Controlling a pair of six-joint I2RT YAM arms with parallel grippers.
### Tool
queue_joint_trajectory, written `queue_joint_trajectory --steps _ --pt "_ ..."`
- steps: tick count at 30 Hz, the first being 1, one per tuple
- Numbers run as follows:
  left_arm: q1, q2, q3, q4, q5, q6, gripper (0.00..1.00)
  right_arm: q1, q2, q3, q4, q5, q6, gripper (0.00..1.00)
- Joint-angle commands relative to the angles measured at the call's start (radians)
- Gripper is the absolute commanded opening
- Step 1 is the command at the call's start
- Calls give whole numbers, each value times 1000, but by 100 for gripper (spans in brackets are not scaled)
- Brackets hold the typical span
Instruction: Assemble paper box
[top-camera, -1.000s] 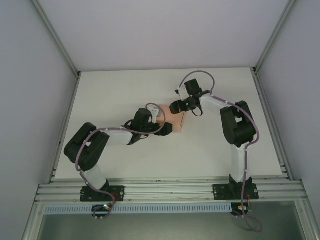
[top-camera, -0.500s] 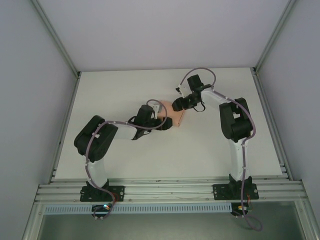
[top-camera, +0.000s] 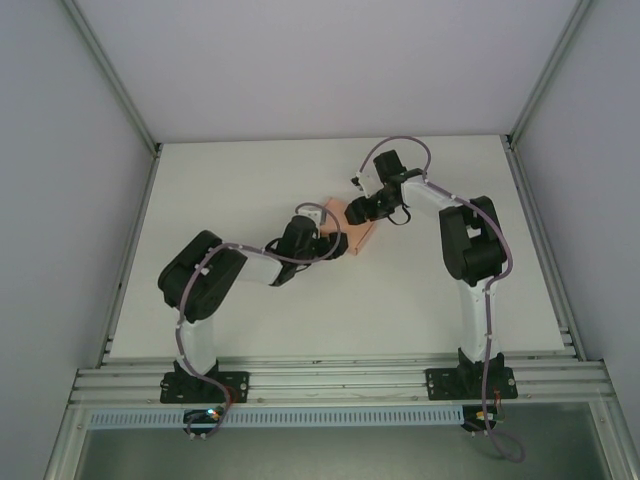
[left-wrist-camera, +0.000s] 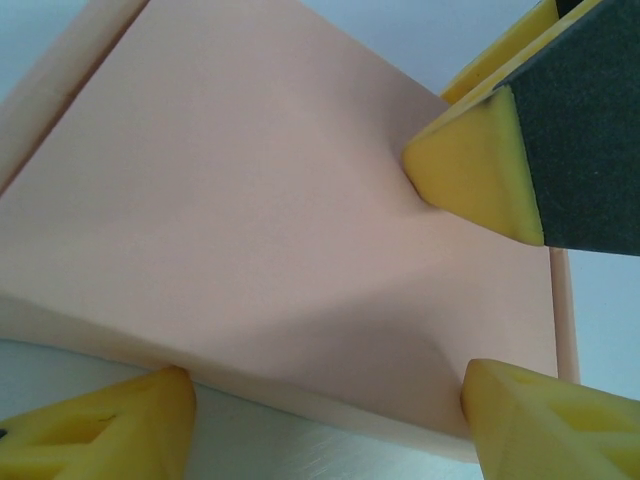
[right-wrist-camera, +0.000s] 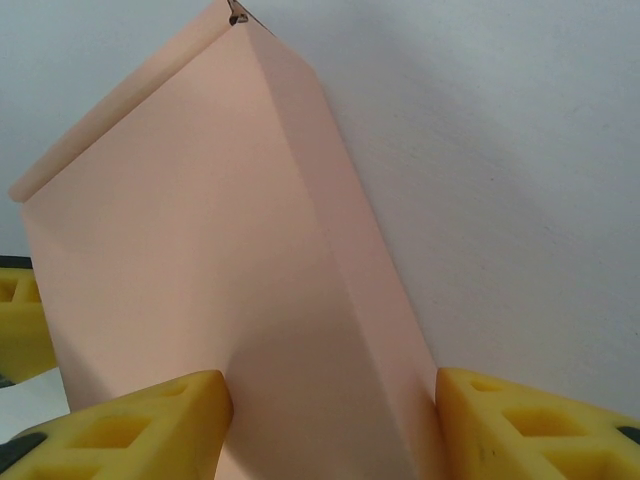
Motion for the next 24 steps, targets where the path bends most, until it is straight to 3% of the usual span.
queue_joint_trajectory --steps 1,6,8,10,12,20,24 --pt "-67 -4 -8 84 54 12 71 102 -10 -27 -101 -96 -8 61" --pt "-93 -49 -43 67 -17 36 79 94 -14 -12 -77 -1 -13 79" --pt "-103 -75 -69 66 -58 43 84 81 -22 -10 -56 22 -3 100" --pt "-110 -100 -93 68 -80 50 88 73 -39 -8 -43 43 -1 100" --pt "-114 -129 -119 63 -93 48 100 64 -66 -14 -19 81 4 100" --pt "-139 -338 -187 -123 -182 81 100 46 -191 -26 110 315 21 100" --pt "-126 -560 -180 -405 -363 146 100 11 -362 -174 255 384 42 100"
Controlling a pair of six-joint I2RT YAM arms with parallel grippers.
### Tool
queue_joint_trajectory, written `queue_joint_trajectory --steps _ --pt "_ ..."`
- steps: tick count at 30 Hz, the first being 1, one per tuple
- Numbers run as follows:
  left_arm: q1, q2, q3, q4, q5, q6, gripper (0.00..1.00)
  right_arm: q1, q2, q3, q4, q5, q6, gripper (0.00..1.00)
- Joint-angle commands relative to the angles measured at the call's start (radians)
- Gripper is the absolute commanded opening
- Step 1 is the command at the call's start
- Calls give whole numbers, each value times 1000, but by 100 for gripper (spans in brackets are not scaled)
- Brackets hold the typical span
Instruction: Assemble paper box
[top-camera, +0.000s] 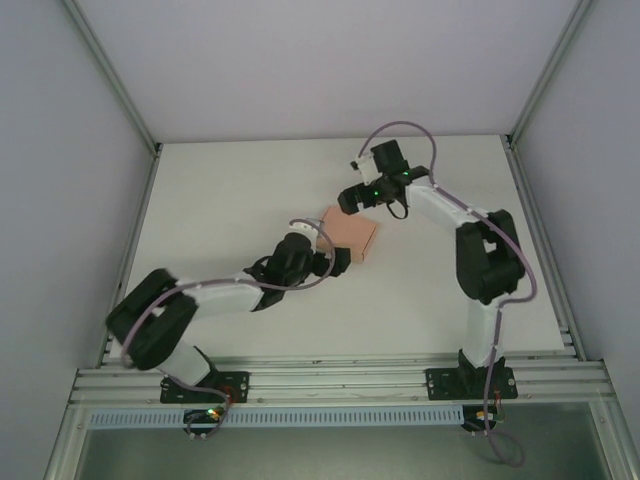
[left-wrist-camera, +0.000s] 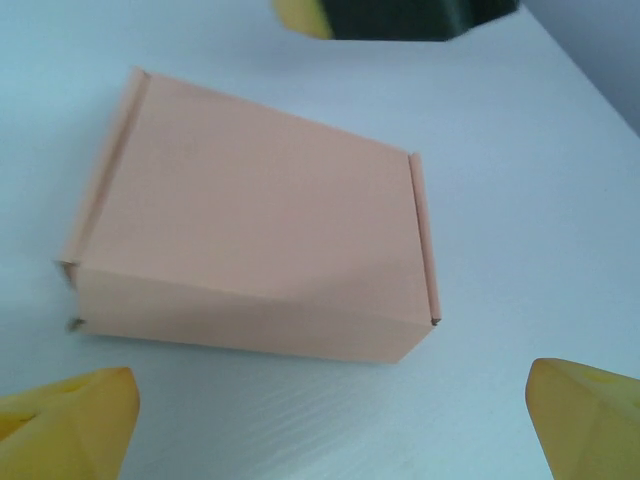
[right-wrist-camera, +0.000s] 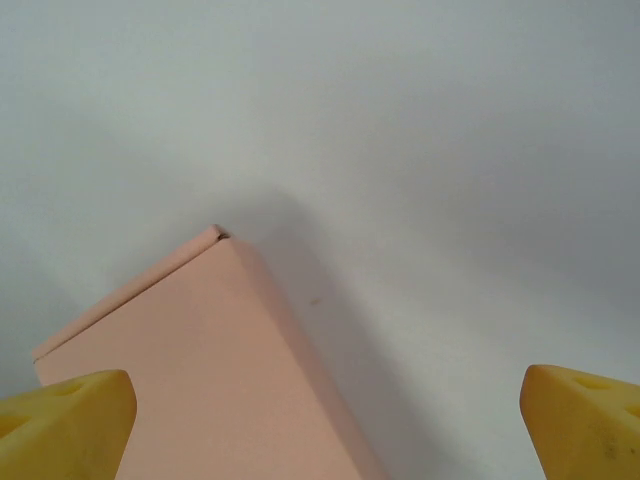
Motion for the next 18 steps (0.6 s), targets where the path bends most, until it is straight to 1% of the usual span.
queue_joint_trajectory --steps 1,3,4,6,7,9,10,12,13,14,16,18 --pt "27 -190 21 -315 -227 85 100 -42 -196 -148 171 117 40 100" --pt "104 -300 49 -478 -335 111 100 -82 -326 -290 259 131 52 100" --pt "164 -356 40 -511 -368 139 100 -107 -397 -379 314 148 61 100" --pt "297 -432 -6 -496 -389 197 100 -150 -511 -547 439 181 63 100" --pt "379 -455 -36 -472 -392 228 100 -173 -571 -643 528 195 61 100" --pt "523 -461 -96 -385 -398 291 100 -205 -638 -799 687 231 61 100" --pt "587 -449 -128 -324 -405 318 100 -221 -658 -869 764 252 61 100" --pt "682 -408 -213 -121 -393 396 100 -235 -672 -954 858 249 32 100" --pt "717 -390 -237 -74 -361 389 100 -235 -669 -980 887 246 18 100" --pt "746 -363 -270 20 -329 403 100 -235 -665 -1002 921 241 11 100" --pt "758 -263 -339 251 -325 461 100 -238 -635 -1075 1054 257 -13 100" --pt "746 -149 -380 480 -337 527 100 -251 -624 -1123 1121 270 10 100"
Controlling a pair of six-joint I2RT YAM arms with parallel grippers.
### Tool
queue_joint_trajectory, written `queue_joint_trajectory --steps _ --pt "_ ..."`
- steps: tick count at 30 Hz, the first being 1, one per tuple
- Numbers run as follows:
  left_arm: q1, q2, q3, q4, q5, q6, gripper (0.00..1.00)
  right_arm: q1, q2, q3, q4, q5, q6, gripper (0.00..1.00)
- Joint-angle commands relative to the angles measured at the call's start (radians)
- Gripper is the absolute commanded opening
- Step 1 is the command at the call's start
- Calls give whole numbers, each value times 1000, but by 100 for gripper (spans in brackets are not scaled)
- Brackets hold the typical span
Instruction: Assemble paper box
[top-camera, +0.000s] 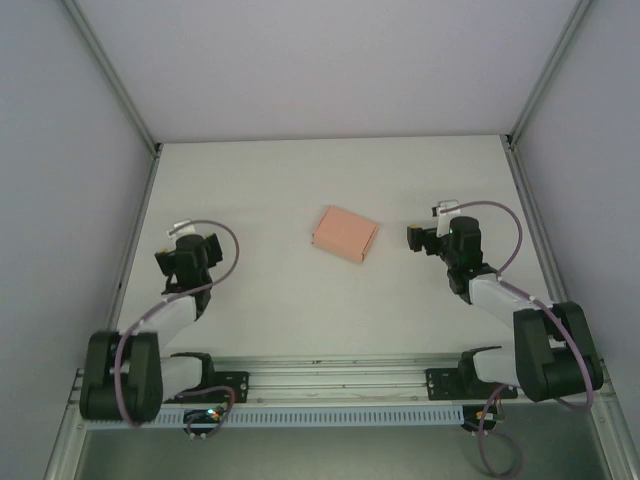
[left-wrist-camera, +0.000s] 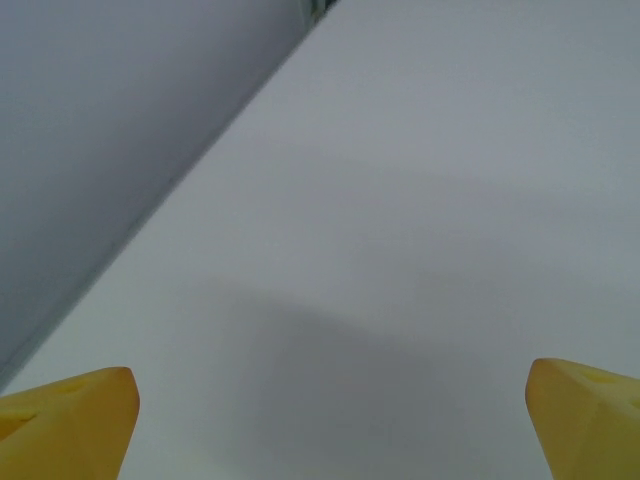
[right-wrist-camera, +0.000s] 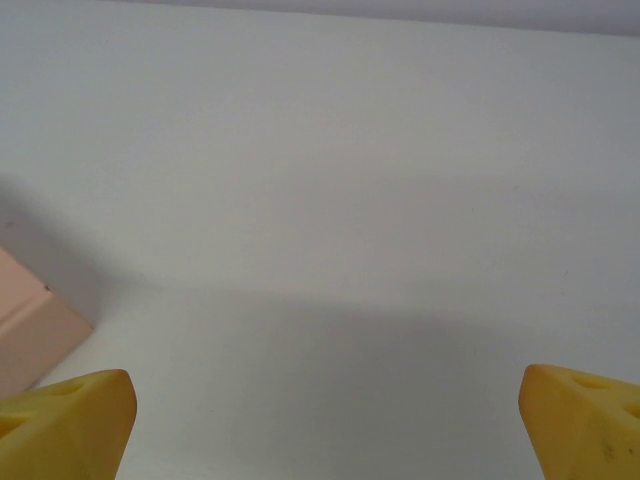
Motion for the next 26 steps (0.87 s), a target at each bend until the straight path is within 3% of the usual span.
queue_joint_trajectory --steps 1,3,5,6,7,8,10,26 --pt "-19 114 -31 432 32 163 100 -24 14 -56 287 20 -5 99" --pt "-3 204 -30 511 128 187 100 -49 66 -90 377 -2 19 100" --pt "32 386 -30 728 194 212 100 -76 228 -118 566 -1 46 100" --pt "28 360 -13 667 185 206 100 -84 315 -108 684 -11 54 99" --pt "42 297 23 477 220 158 100 -88 252 -81 519 -19 59 100" --pt "70 301 55 416 243 134 100 -96 209 -33 366 -9 74 99" --pt "96 321 45 479 278 131 100 -90 258 -26 431 7 65 100" --pt "89 323 56 460 272 143 100 -83 254 -13 394 -8 53 100"
